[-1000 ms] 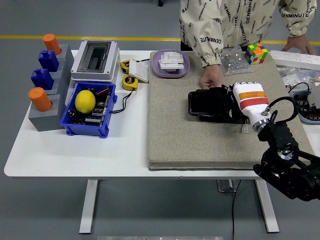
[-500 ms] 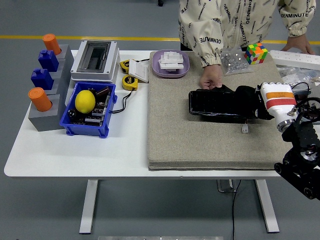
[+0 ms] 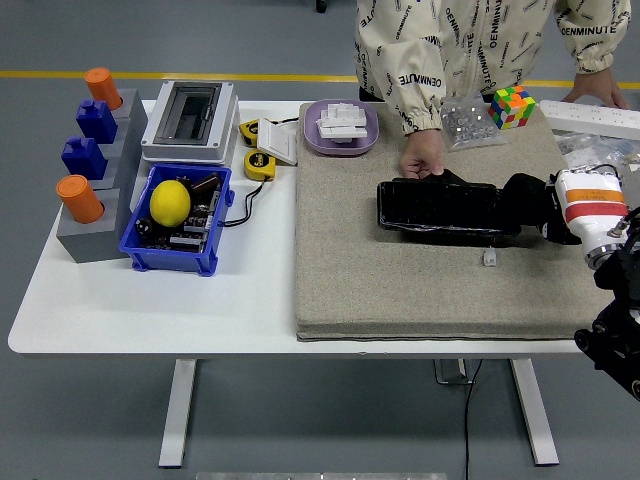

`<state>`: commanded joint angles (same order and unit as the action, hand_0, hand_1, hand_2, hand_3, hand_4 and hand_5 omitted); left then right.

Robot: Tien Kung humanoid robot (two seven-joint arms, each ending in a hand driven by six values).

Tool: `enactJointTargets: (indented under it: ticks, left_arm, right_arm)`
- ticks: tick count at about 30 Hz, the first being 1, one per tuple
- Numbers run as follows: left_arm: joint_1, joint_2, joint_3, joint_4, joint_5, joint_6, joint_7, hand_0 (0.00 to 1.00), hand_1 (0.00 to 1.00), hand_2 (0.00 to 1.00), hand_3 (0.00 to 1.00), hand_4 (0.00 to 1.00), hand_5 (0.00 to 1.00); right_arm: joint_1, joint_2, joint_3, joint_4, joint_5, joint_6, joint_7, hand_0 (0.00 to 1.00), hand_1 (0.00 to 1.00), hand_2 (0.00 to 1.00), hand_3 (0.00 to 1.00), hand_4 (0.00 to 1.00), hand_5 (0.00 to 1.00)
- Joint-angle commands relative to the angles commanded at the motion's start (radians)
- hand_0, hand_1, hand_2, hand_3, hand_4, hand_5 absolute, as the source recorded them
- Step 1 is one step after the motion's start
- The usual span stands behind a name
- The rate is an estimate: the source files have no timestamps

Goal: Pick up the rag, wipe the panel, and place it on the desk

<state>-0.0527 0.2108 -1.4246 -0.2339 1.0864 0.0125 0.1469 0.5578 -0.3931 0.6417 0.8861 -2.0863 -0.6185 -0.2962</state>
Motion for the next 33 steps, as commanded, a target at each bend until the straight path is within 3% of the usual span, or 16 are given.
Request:
enactJointTargets:
  ticks: [17,33]
  left_arm:
    - [0.004,0.007,0.012,0.001,-0.003,0.0,0.0,0.604,0.636,0.637,0.562,0.631,0.448]
    - [0.001,0.01,0.018,0.002,-0.005,0.001,0.001,0.604,0.636,0.637,0.562,0.631,0.448]
  right_arm:
    - [0.002,0.028,-0.017,0.005,-0.002,-0.001,-0.001,0.278,0.358,0.373,0.376,0.915,0.087]
    - [0.05,0.103,-0.063,0.007,0.005,-0.003,-0.002,0.277,0.358,0.373,0.376,0.914,0.086]
